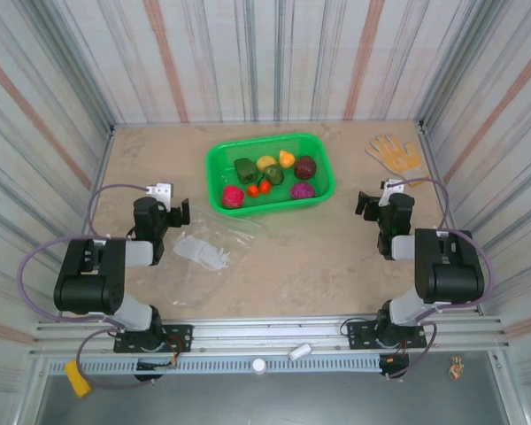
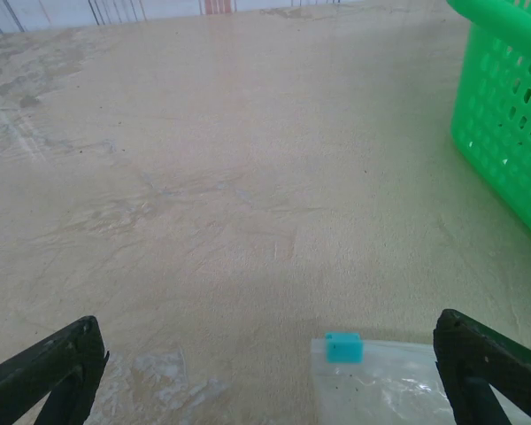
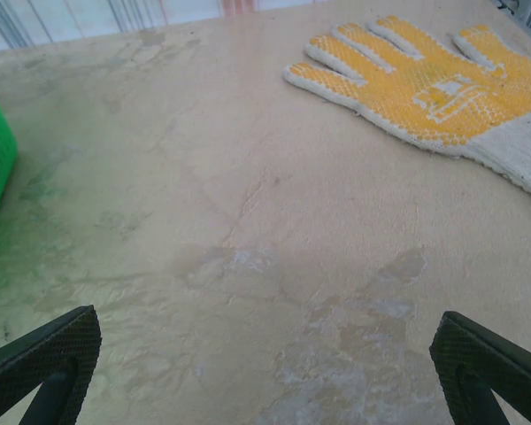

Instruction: Place the food in the zip-top bag and seal the zipper

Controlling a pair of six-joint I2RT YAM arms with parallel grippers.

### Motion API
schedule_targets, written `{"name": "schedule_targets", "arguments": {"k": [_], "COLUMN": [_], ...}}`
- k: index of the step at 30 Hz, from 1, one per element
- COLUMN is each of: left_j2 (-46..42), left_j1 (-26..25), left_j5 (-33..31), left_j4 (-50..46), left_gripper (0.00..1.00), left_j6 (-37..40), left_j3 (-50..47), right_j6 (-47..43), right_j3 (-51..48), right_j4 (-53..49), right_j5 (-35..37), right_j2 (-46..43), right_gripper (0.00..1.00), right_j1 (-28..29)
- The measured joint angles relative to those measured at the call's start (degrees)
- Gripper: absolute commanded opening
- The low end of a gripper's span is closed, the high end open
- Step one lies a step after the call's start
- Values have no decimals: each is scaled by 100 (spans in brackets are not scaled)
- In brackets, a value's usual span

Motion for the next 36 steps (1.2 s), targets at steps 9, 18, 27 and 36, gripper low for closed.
{"name": "schedule_targets", "arguments": {"k": [9, 18, 27, 36], "left_j2": [0, 0, 0, 0], "left_j1": [-9, -168, -177, -146], "left_j5": [-13, -269, -358, -310], "left_j4": [0, 68, 155, 151], "left_gripper": [99, 99, 99, 99], "left_j6": [0, 15, 20, 20], "left_j3": [0, -7, -7, -7], "right_j6": [2, 0, 2, 2], "right_j3": [2, 0, 2, 2], "right_j4": [-9, -11, -24, -24], "right_j5": [-2, -4, -2, -11], "right_j2": [0, 0, 0, 0], "right_gripper": [99, 99, 99, 99], "right_j1": [0, -7, -4, -7]}}
